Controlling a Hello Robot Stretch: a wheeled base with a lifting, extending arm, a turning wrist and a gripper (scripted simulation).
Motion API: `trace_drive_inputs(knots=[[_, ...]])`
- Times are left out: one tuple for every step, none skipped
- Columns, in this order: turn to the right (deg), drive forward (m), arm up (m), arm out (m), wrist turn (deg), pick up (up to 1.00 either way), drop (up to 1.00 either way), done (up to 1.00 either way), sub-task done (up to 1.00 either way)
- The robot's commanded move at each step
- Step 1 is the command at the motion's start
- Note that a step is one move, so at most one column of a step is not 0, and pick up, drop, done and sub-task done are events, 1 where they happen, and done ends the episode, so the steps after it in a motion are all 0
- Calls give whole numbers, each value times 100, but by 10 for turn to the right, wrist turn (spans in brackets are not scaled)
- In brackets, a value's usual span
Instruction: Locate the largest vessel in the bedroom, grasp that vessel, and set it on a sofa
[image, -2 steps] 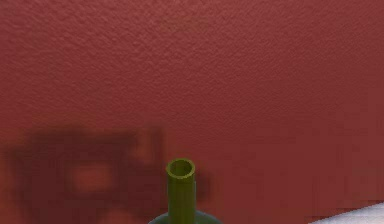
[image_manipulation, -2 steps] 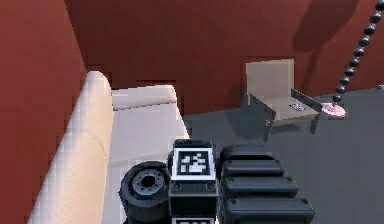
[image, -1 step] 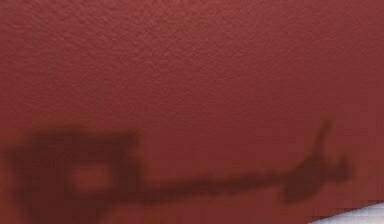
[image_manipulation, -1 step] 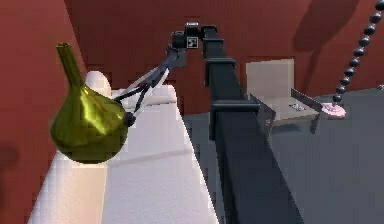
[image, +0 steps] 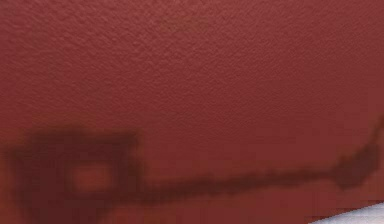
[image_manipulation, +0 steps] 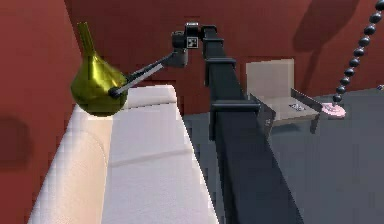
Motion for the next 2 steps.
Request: trace_drive_inputs(knots=[[0, 0, 0, 0, 270, 0, 0, 0, 0], [0, 0, -40, 0, 0, 0, 0, 0, 0]])
